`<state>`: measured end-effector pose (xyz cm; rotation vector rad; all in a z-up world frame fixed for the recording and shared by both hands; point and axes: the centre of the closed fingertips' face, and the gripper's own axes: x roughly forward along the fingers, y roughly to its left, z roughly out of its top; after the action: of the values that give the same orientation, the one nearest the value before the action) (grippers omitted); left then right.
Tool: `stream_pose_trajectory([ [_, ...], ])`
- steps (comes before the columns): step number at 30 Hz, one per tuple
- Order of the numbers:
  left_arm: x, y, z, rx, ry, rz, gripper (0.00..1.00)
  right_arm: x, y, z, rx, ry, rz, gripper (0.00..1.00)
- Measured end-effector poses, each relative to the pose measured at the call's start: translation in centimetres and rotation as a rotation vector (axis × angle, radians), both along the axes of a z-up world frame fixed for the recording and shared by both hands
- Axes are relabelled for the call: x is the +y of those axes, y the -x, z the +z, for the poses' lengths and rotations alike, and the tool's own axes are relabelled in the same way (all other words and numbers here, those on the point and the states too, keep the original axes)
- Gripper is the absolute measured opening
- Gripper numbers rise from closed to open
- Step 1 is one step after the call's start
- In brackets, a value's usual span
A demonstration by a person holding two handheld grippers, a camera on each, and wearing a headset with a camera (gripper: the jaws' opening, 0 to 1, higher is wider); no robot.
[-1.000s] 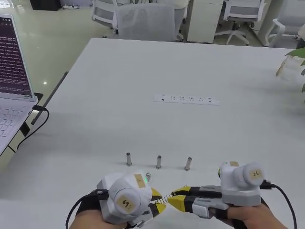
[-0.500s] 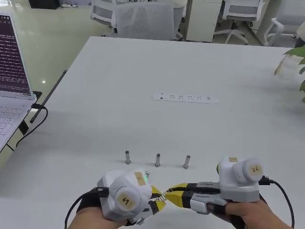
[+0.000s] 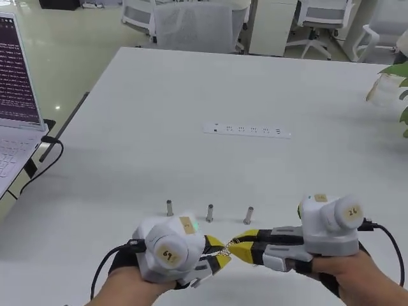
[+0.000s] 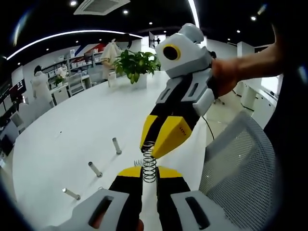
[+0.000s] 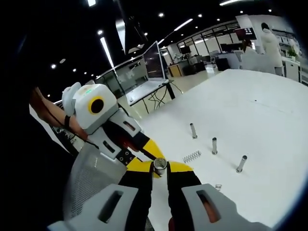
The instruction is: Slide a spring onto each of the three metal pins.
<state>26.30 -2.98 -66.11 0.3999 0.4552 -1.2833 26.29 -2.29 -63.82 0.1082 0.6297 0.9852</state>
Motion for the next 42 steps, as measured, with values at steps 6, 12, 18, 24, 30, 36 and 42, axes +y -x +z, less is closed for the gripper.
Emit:
stream_pose_trajectory([
  [6, -0.9, -0.1, 1.5, -0.009, 0.043, -0.018, 0.02, -0.7, 0.2, 0.8, -0.055, 0.105, 0.091, 0.1],
  [12, -2.0, -0.3, 3.3, -0.036, 0.075, -0.047, 0.02, -1.4, 0.1, 2.3, -0.099, 0.168, 0.164, 0.15],
  [18, -2.6, -0.2, 4.3, -0.054, 0.089, -0.075, 0.02, -2.2, 0.0, 3.2, -0.142, 0.269, 0.259, 0.16],
  [24, -3.3, 0.2, 4.5, -0.061, 0.09, -0.105, 0.02, -2.7, 0.6, 3.3, -0.167, 0.37, 0.367, 0.16],
  [30, -3.8, 0.6, 4.5, -0.062, 0.088, -0.13, 0.02, -2.9, 0.8, 3.5, -0.182, 0.413, 0.421, 0.16],
  [36, -4.2, 0.8, 4.7, -0.064, 0.094, -0.15, 0.02, -2.9, 1.2, 3.7, -0.196, 0.461, 0.49, 0.14],
  [42, -4.6, 0.8, 5.1, -0.066, 0.107, -0.154, 0.02, -3.3, 1.4, 3.9, -0.203, 0.497, 0.552, 0.12],
])
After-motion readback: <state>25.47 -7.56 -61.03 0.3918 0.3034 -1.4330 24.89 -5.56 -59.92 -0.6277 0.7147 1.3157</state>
